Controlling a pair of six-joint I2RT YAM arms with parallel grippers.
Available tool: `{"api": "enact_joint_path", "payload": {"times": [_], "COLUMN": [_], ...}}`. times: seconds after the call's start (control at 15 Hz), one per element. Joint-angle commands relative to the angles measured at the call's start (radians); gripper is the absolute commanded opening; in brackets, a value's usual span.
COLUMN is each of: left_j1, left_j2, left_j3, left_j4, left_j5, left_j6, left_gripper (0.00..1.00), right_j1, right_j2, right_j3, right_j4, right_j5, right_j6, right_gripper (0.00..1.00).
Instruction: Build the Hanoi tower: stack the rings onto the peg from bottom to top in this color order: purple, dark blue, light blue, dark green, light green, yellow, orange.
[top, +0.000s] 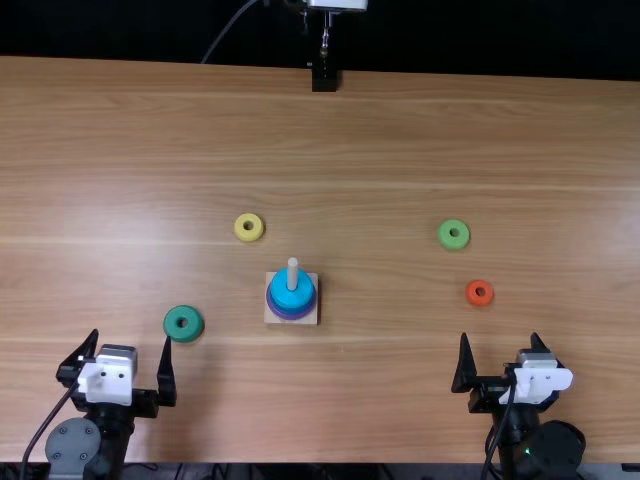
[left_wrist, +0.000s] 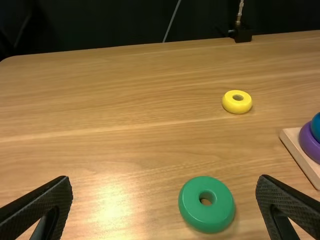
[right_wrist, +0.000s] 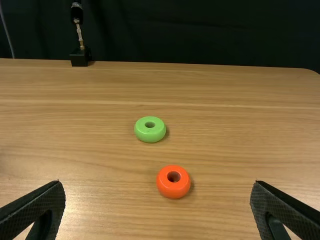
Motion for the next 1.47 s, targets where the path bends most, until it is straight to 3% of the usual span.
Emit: {"api": "enact_joint_path", "payload": {"times": [0.0, 0.2, 0.4, 0.67, 0.87, 1.07, 1.4], "left_j1": [-0.003, 0.004, 0.012, 0.015, 0.024, 0.024, 0.012], "left_j2": [-0.012, -0.012, 0.076, 0.449, 0.752, 0.941, 1.239], "left_j3": [-0.092, 0.145, 0.339, 0.617, 0.806, 0.867, 0.869], "left_j4": [-0.071, -0.075, -0.106, -0.152, -0.412, -0.6, -0.636], "left_j5": [0.023, 0.03, 0.063, 0.043, 0.047, 0.063, 0.071], "left_j6": [0.015, 0.011, 0.013, -0.001, -0.003, -0.003, 0.002], "left_gripper": [1.0, 1.0, 1.0, 1.0, 1.0, 1.0, 1.0], "right_j1": [-0.012, -0.012, -0.012, -0.012, -0.012, -0.012, -0.012], "right_j2": [-0.025, -0.025, -0.025, -0.025, -0.025, -0.025, -0.025], "right_j3": [-0.067, -0.067, -0.067, -0.067, -0.067, -0.067, -0.067], "right_j4": [-0.08, -0.08, -0.08, -0.08, -0.08, -0.08, -0.08], "right_j5": [-0.016, -0.016, -0.016, -0.014, -0.016, -0.014, -0.014], "right_j6": [0.006, 0.006, 0.006, 0.006, 0.006, 0.006, 0.004], "right_gripper": [1.0, 1.0, 1.0, 1.0, 1.0, 1.0, 1.0]}}
